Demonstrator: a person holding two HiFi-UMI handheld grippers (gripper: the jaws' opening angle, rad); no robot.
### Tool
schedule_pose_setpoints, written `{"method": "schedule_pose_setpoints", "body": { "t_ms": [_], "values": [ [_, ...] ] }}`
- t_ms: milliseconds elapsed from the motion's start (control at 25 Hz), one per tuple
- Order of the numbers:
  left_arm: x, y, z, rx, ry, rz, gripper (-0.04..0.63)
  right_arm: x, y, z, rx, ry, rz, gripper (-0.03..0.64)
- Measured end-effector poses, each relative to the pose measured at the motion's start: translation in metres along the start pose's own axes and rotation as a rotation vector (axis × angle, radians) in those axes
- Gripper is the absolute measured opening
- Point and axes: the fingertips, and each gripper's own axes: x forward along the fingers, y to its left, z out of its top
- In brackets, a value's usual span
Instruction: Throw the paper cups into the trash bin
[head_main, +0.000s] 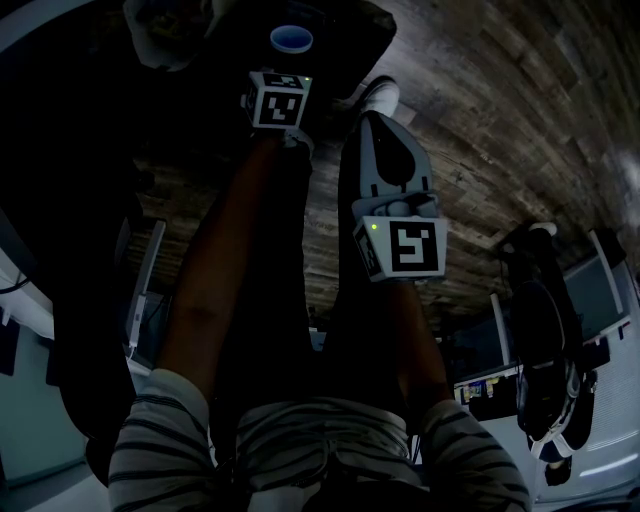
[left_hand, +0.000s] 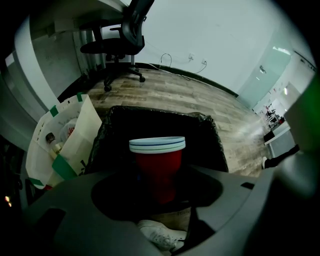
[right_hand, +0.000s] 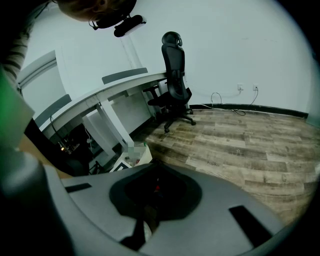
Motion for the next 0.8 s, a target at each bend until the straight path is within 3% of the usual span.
{"method": "schedule_pose_setpoints", "body": {
  "t_ms": [800],
  "values": [
    [-0.001,0.003,-0.005,-0.014,-0.008,-0.006,0.273,0.001,0.009,-0.01,0.01,0.036,-0.011,0.008]
  ]
}}
